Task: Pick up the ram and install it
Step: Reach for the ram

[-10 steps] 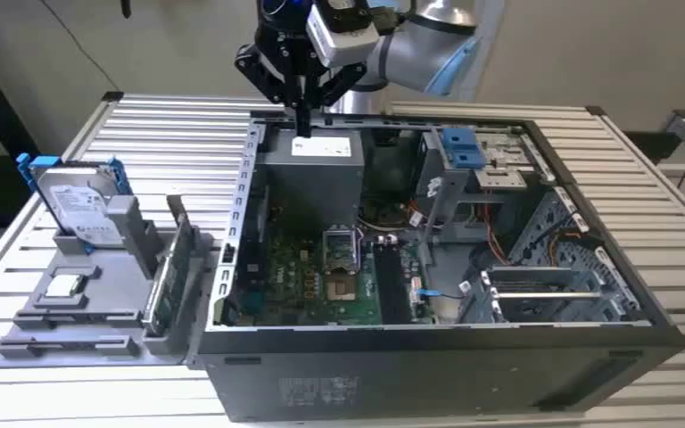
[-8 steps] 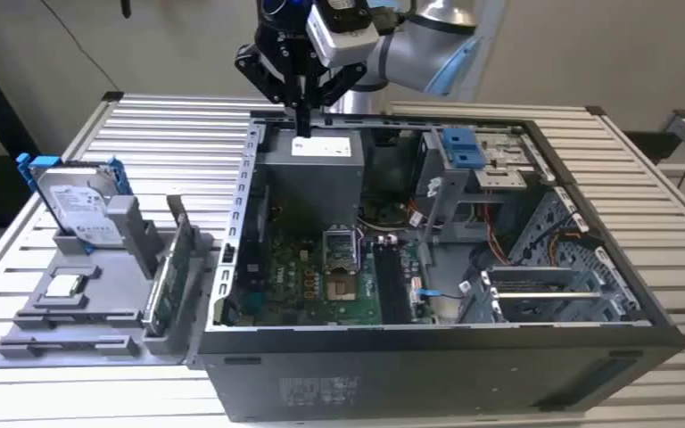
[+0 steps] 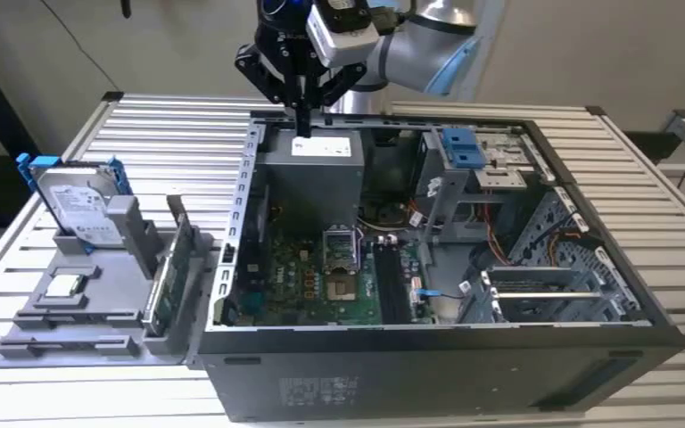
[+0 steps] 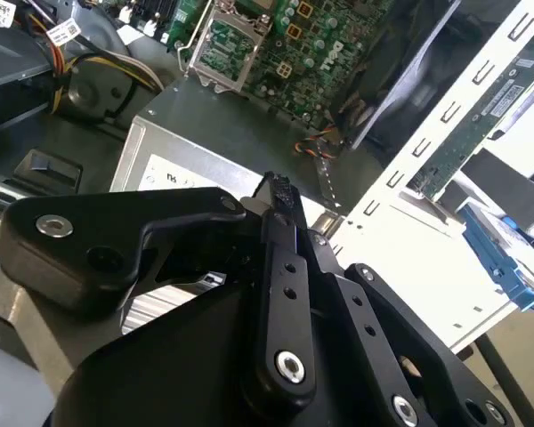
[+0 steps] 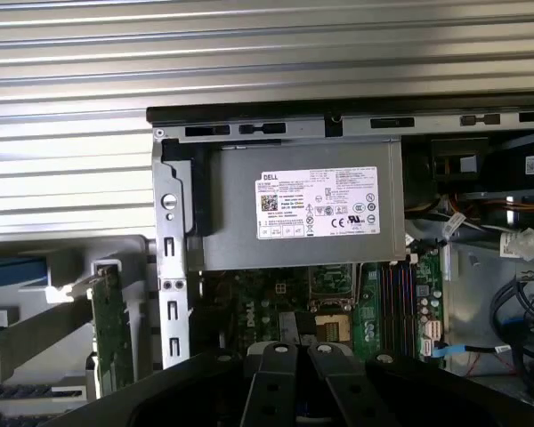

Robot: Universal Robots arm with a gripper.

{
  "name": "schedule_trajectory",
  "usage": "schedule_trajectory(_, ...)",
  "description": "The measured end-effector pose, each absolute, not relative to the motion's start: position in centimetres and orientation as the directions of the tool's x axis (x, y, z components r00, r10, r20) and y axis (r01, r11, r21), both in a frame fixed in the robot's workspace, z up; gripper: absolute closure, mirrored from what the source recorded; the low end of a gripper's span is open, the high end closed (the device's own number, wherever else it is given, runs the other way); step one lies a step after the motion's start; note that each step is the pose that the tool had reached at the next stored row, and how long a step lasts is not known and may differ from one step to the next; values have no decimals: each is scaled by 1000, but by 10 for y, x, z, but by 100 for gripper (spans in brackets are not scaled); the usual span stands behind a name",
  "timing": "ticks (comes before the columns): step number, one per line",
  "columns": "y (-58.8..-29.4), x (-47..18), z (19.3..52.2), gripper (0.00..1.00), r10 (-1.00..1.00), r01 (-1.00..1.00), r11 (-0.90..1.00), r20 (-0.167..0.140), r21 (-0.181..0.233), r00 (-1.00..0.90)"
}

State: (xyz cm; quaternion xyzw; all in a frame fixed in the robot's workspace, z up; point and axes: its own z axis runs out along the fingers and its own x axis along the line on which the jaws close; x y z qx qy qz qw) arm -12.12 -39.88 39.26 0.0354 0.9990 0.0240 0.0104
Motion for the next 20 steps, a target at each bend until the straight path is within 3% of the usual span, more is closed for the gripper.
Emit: schedule_trajectory(20, -399, -157, 393, 89, 71, 70, 996, -19, 49, -997)
